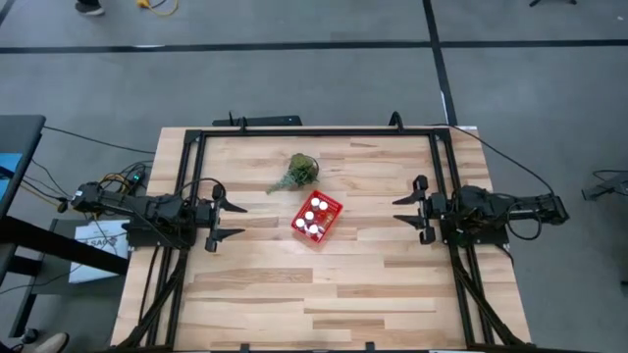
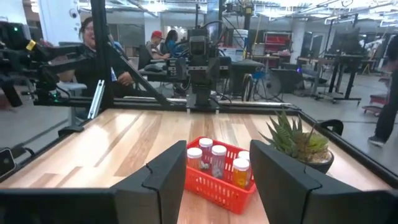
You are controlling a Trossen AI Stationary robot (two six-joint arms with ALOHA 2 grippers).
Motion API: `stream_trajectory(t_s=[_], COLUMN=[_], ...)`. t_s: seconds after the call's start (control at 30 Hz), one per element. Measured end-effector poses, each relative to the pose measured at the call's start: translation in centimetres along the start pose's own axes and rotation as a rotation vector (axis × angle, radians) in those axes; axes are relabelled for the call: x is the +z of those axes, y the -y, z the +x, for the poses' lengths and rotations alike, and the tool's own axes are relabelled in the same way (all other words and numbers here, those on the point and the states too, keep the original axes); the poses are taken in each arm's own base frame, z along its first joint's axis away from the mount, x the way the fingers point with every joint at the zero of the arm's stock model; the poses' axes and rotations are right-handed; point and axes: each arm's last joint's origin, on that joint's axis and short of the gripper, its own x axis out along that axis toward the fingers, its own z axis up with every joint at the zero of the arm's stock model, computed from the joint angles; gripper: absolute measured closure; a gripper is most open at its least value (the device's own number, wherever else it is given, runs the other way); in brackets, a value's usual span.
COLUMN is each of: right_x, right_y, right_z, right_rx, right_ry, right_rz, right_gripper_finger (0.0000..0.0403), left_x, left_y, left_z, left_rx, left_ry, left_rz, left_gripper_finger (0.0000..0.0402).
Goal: Pick and place pill bottles into a basket
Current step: Return to Home Position
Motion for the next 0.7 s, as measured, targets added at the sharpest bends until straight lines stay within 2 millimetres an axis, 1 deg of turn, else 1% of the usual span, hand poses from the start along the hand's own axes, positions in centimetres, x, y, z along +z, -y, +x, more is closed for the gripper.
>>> stream_trajectory(t_s=[0.7], right_x=[-0.03], right_y=[0.0], right_z=[0.0], right_rx=[0.0], right_ry=[-0.001], right_rz=[0.0], right_gripper_finger=[0.0234], left_x=[0.0], left_y=[0.0], left_z=[0.0], left_rx=[-0.001], left_ry=[0.0], left_rz=[0.003], left_gripper_finger=[0.0154])
